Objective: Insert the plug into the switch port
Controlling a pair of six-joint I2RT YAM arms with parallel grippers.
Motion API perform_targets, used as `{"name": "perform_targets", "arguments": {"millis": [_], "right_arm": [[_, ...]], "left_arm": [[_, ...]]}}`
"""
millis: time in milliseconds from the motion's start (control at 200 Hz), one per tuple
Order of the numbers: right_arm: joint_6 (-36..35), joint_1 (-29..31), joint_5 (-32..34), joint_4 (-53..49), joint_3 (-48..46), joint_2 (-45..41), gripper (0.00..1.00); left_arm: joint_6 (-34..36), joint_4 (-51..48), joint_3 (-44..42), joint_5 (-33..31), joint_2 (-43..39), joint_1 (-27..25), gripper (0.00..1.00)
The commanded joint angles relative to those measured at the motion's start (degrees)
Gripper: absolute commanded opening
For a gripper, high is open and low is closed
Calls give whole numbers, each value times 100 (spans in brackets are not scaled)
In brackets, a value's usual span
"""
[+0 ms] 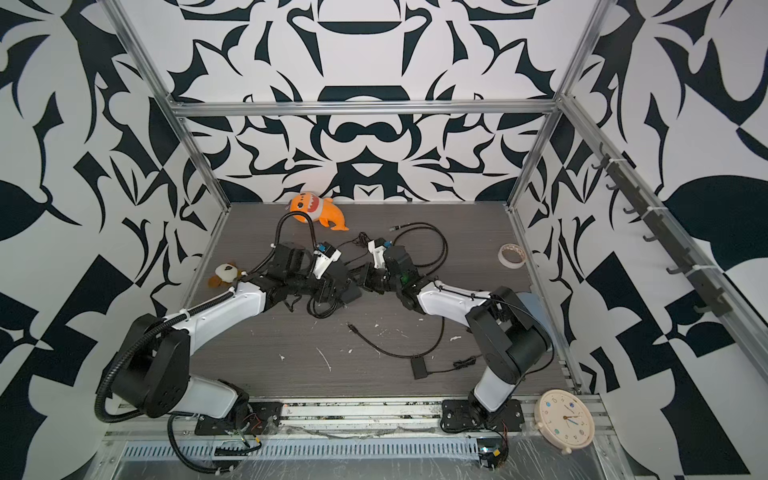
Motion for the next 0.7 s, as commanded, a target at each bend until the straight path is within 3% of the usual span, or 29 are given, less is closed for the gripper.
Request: {"name": "perform_targets", "arguments": {"millis": [0, 135, 460, 580, 695], "right_arm": [[-49, -17, -91, 217, 195, -235, 0], [-27, -17, -128, 215, 250, -208, 0], [176, -17, -181, 498, 182, -63, 0], [71, -34, -164, 339, 145, -122, 0], [-215, -228, -43, -55, 7, -385, 17]], "left_arm": [[-97, 121, -126, 189, 48, -16, 47], [-209, 347, -280, 195, -14, -16, 41], [-494, 797, -390, 526, -20, -18, 12], [-451, 703, -384, 410, -120, -23, 6], [-225, 243, -246, 278, -202, -22, 2]]}}
